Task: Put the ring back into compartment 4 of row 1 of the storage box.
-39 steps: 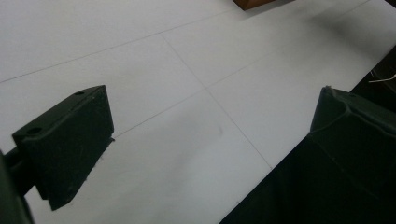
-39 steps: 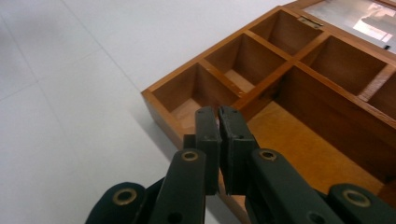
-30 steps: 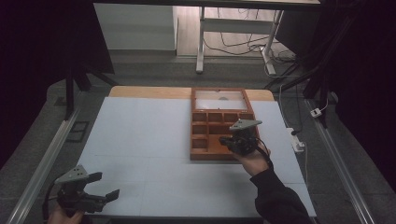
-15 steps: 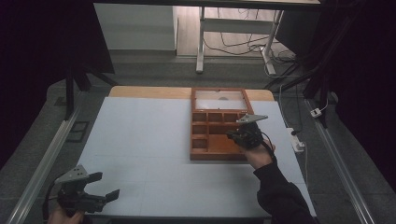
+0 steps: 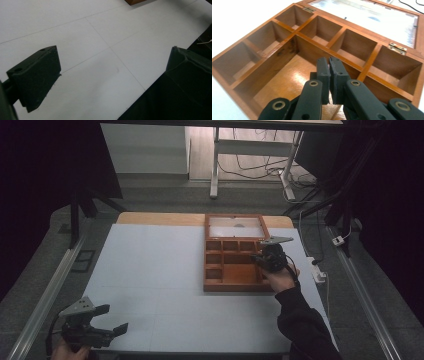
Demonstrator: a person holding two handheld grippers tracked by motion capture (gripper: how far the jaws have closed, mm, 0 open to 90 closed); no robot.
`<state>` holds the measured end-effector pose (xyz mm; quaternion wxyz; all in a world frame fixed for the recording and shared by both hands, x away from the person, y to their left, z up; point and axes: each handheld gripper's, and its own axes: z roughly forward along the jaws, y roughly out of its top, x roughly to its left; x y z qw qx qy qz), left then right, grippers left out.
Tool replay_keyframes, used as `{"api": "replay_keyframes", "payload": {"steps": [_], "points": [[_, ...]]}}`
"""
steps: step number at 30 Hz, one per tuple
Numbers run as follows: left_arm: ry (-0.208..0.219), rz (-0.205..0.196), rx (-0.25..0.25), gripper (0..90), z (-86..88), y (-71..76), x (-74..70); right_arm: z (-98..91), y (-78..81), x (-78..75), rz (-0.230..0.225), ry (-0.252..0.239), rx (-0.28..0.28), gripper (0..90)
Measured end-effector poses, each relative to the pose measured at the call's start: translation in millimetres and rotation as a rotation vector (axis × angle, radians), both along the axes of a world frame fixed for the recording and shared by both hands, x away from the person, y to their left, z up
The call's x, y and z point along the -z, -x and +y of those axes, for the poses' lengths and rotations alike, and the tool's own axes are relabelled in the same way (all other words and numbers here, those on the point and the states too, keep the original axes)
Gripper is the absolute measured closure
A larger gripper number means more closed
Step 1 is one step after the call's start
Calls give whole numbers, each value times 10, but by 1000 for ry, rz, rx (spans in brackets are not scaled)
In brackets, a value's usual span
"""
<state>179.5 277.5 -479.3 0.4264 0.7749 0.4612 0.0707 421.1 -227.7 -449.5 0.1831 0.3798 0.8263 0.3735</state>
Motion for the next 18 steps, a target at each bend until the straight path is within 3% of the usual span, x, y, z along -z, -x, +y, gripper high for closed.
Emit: {"api": "replay_keyframes", "payload": {"steps": [18], "points": [[6, 10, -7, 0, 6, -8, 4, -145, -223, -1, -14, 2, 67, 876]]}}
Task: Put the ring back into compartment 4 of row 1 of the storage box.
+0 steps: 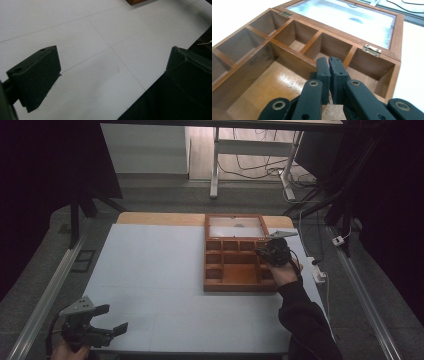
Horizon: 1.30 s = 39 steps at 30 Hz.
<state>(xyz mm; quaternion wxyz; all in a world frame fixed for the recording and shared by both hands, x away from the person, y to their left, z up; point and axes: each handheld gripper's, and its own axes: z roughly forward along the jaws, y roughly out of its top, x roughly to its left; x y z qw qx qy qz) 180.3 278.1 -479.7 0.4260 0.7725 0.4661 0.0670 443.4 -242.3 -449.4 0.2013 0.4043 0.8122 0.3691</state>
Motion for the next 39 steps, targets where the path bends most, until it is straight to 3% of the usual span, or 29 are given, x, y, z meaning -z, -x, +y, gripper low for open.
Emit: {"api": "replay_keyframes", "payload": {"steps": [19, 39], "points": [[5, 7, -4, 0, 7, -8, 4, -184, -304, 87, 5, 1, 95, 875], [5, 8, -2, 0, 6, -10, 5, -153, -516, 320, 57, 52, 129, 874]]}}
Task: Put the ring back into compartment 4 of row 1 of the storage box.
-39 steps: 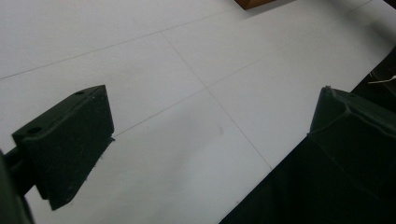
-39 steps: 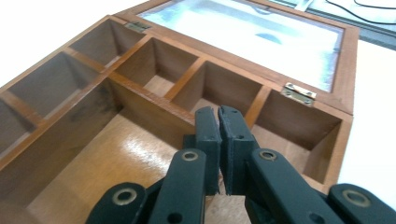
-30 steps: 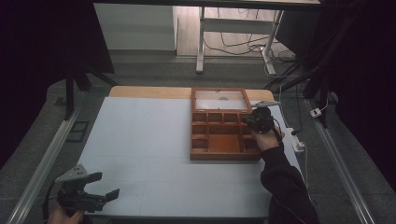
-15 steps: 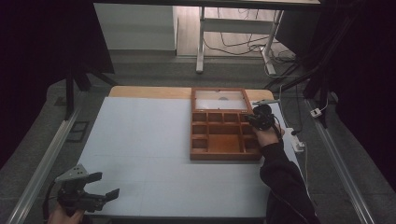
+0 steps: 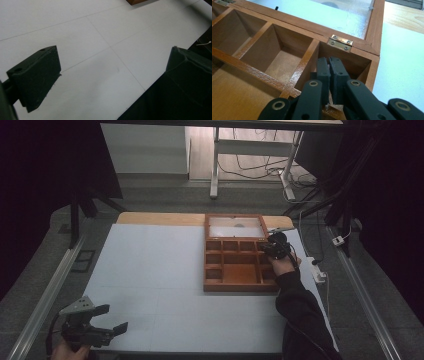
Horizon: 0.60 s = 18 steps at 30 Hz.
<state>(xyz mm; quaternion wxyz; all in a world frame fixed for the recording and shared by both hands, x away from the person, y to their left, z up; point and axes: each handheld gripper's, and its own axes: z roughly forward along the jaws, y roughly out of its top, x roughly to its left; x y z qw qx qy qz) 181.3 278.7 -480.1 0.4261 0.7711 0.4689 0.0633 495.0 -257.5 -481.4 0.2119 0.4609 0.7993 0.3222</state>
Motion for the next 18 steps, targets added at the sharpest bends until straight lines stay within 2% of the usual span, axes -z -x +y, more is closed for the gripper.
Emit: {"api": "replay_keyframes", "payload": {"steps": [12, 18], "points": [[-2, -2, 2, 1, -3, 2, 0, 4, -36, 60, 23, 16, 3, 867], [-2, -3, 3, 1, -2, 3, -1, -16, -41, 56, 39, -3, 0, 836]]}}
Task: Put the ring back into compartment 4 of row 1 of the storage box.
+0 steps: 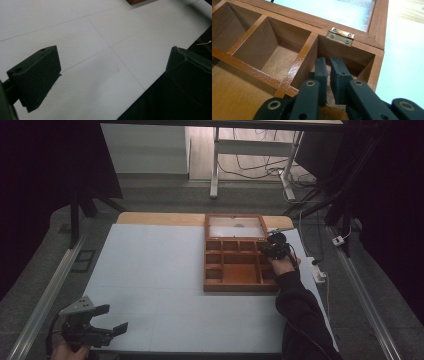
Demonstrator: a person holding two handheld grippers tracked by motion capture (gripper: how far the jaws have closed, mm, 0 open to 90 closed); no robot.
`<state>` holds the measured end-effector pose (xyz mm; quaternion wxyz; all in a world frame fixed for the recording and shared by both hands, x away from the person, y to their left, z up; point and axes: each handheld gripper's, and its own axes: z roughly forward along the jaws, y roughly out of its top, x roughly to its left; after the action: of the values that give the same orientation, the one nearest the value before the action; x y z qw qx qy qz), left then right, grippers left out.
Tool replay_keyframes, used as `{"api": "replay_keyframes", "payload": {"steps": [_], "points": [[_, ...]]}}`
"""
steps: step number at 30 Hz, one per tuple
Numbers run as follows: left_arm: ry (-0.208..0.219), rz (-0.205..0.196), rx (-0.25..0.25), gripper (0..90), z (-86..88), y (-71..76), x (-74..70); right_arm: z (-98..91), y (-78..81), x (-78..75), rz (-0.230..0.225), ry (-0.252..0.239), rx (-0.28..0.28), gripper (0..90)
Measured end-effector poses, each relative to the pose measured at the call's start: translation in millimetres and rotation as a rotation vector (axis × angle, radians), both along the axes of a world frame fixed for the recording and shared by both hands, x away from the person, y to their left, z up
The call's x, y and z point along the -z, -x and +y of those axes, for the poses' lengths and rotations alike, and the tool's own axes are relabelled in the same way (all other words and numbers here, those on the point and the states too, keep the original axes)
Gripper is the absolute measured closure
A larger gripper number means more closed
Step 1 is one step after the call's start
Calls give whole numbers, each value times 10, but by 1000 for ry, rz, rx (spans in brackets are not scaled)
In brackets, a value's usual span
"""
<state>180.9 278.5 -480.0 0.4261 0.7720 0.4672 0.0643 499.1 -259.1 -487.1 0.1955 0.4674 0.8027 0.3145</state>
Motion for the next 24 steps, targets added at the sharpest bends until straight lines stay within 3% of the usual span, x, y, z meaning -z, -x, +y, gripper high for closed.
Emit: {"api": "replay_keyframes", "payload": {"steps": [10, 24], "points": [[0, -2, -1, 0, 0, 2, -2, -36, 45, -109, -10, -44, -1, 791], [1, -5, 0, 0, -1, 3, -4, 46, 147, -227, -2, -62, -39, 638]]}}
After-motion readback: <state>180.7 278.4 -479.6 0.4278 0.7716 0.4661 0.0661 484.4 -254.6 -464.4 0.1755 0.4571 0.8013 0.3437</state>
